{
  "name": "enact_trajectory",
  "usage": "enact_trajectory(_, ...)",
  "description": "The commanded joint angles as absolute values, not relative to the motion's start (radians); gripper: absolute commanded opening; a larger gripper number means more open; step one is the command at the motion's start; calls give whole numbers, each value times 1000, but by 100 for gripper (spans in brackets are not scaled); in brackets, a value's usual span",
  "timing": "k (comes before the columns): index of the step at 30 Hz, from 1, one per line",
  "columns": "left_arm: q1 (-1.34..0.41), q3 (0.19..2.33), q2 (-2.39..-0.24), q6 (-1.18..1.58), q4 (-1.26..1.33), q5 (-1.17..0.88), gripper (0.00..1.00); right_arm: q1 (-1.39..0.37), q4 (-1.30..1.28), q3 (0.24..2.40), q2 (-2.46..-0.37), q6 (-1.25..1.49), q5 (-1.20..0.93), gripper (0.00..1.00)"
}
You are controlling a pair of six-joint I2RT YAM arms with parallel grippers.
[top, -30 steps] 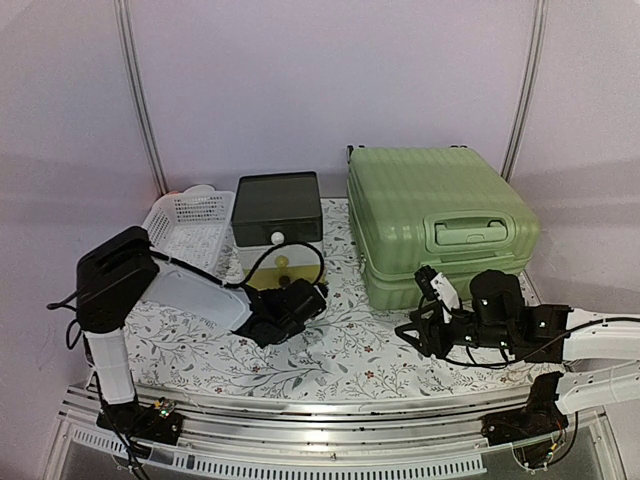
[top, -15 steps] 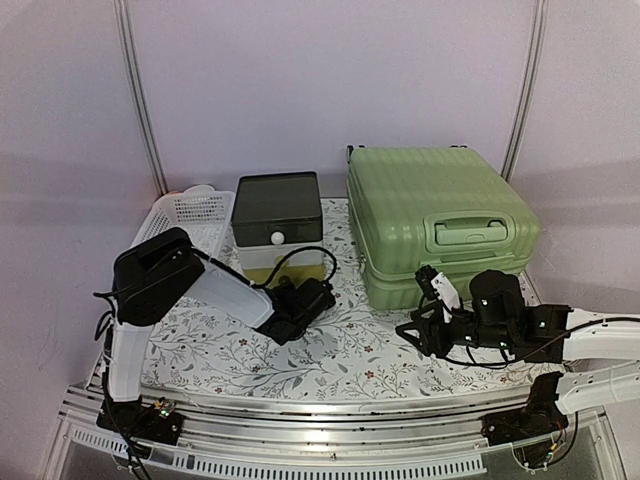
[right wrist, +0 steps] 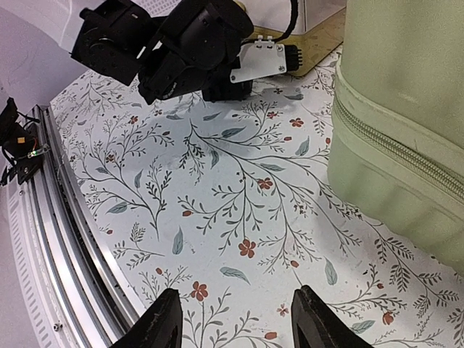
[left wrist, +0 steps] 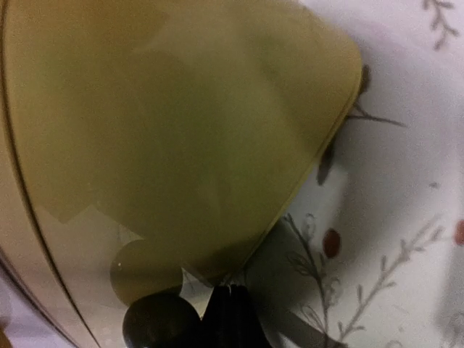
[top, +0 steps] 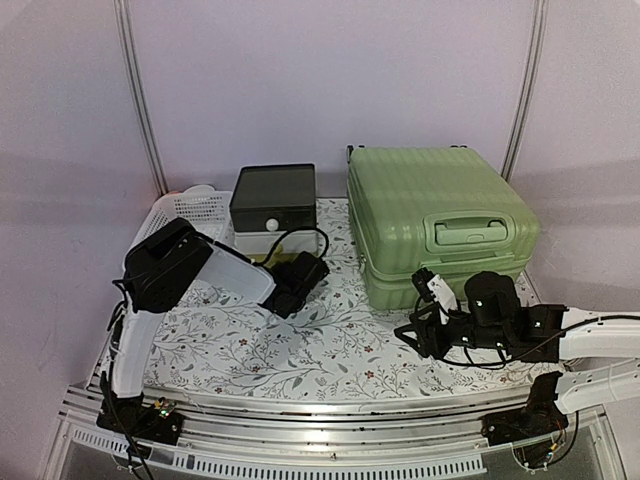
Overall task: Open, take out, and arrange the luggage
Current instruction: Move the storage box to the corner of the board.
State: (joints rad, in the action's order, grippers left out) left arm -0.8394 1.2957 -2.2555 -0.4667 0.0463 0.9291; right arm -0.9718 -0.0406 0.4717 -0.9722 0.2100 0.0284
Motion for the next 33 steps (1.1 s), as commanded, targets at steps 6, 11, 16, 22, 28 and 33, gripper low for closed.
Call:
enact_trajectory(6, -718, 1359, -2360, -612, 125, 889, 0, -966, -23, 484, -965, 214, 39, 52)
enact_trajectory(11, -685, 1399, -2393, -667, 187, 862, 0, -966, -27, 489, -963, 220, 35, 52)
enact_trajectory(16, -660, 1432, -2432, -719, 228, 842, 0, -965, -30, 490, -960, 227, 34, 53)
enact_trajectory(22, -635, 1495, -2491, -755, 241, 828, 0, -965, -33, 494, -959, 227, 37, 53)
enact_trajectory(28, -607, 1546, -2525, -801, 276, 805, 0, -965, -36, 495, -957, 230, 37, 53)
enact_trajectory(33, -589, 1610, -2572, -851, 288, 798, 0, -965, -38, 501, -957, 232, 37, 53)
